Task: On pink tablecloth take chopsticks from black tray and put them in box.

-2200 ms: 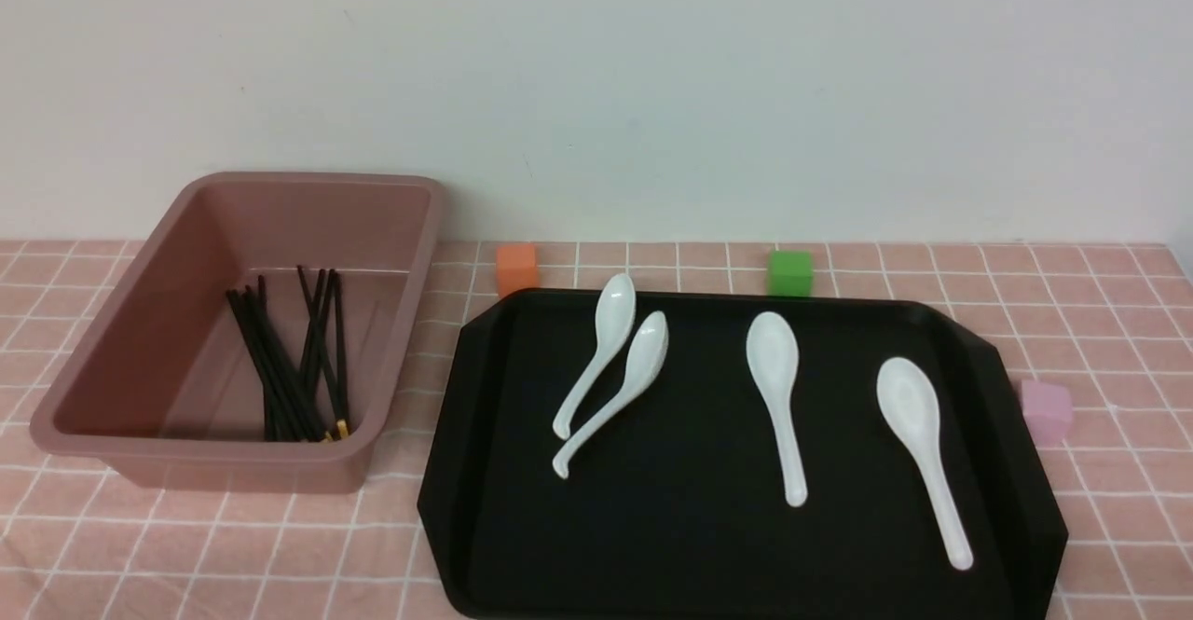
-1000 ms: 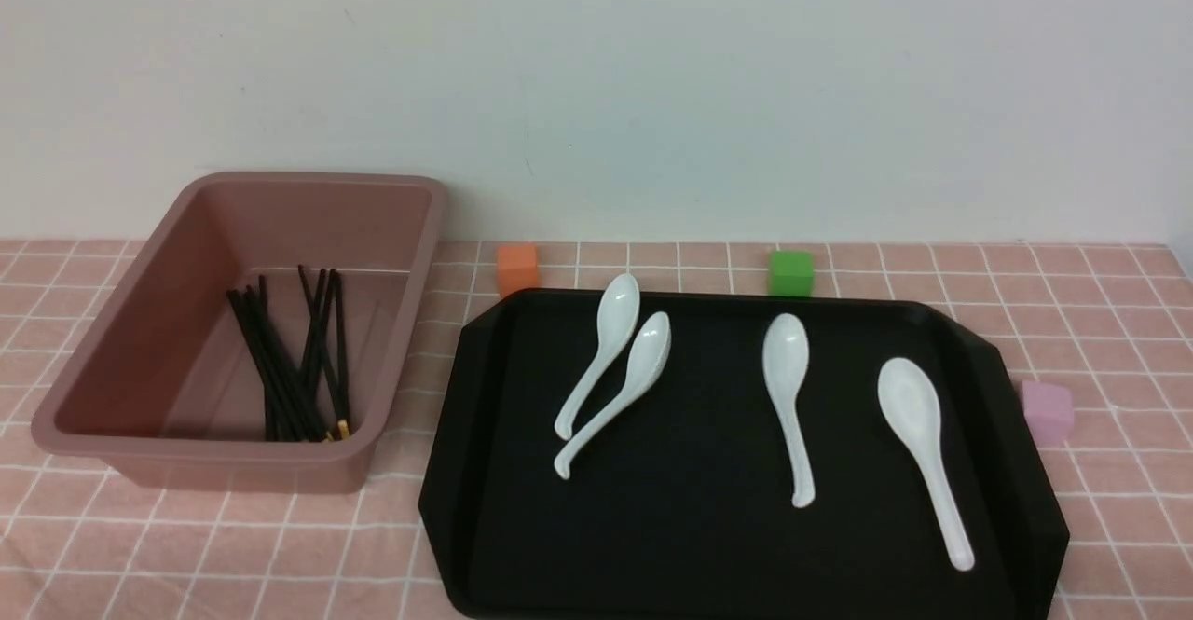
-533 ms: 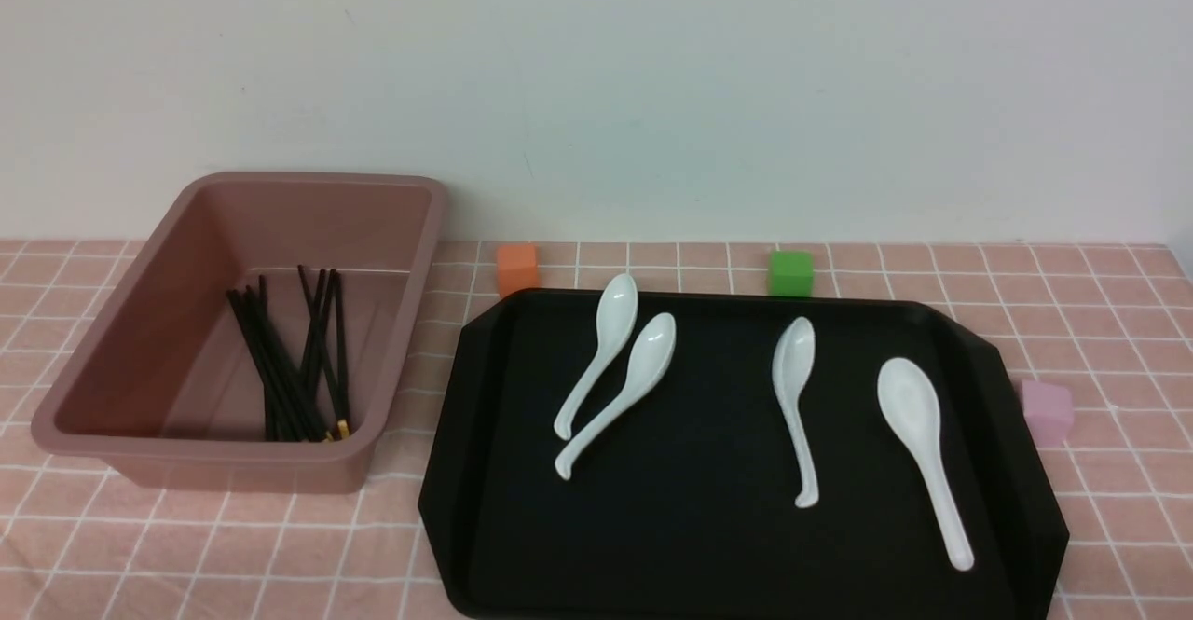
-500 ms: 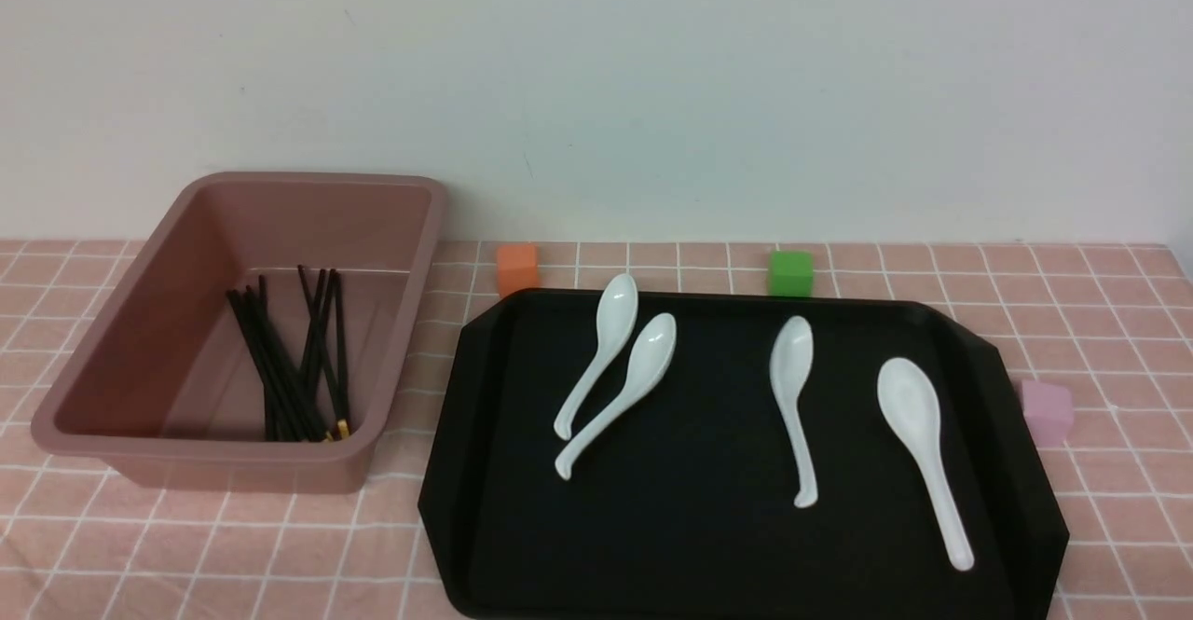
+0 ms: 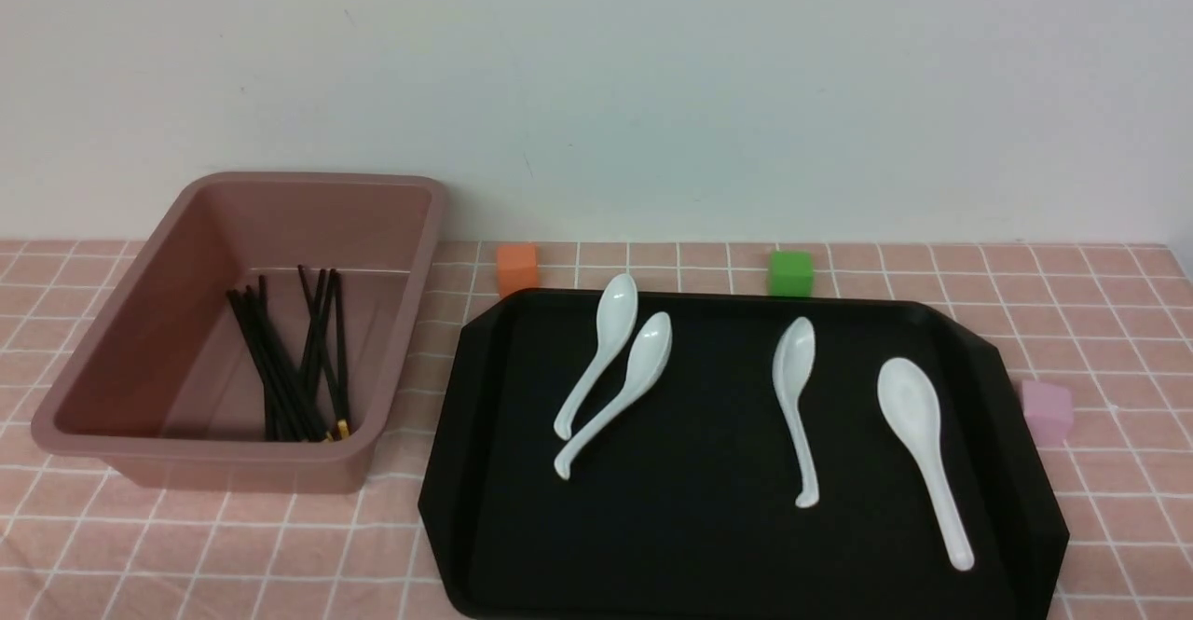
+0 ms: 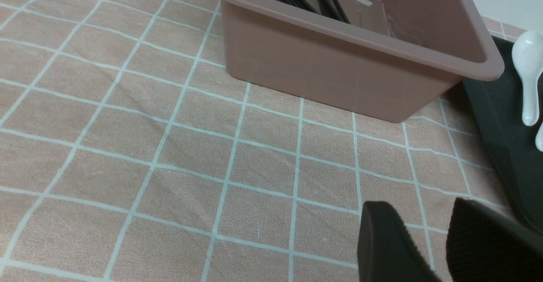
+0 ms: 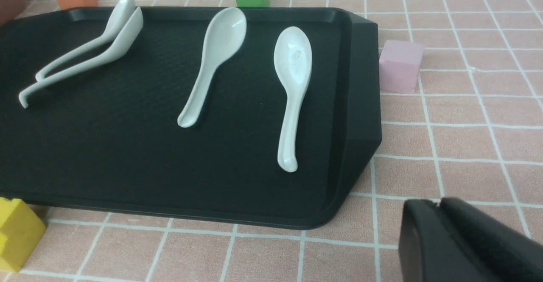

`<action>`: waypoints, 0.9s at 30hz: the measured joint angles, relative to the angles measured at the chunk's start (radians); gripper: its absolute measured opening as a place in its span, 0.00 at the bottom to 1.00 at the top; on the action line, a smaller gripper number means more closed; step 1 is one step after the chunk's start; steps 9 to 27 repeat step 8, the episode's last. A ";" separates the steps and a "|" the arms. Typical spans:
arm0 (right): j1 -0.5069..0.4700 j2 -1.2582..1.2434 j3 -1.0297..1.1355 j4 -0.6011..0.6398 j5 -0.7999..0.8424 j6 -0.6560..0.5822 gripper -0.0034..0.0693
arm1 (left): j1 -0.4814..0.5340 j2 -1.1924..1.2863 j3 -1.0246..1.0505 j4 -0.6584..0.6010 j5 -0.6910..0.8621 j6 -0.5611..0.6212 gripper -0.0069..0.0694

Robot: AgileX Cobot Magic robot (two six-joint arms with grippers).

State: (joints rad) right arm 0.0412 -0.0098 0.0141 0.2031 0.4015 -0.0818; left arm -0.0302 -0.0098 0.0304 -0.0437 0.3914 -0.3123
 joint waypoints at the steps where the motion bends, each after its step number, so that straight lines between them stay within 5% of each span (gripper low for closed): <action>1: 0.000 0.000 0.000 0.000 0.000 0.000 0.14 | 0.000 0.000 0.000 0.000 0.000 0.000 0.40; 27: 0.000 0.000 0.000 0.000 0.000 0.000 0.14 | 0.000 0.000 0.000 0.000 0.000 0.000 0.40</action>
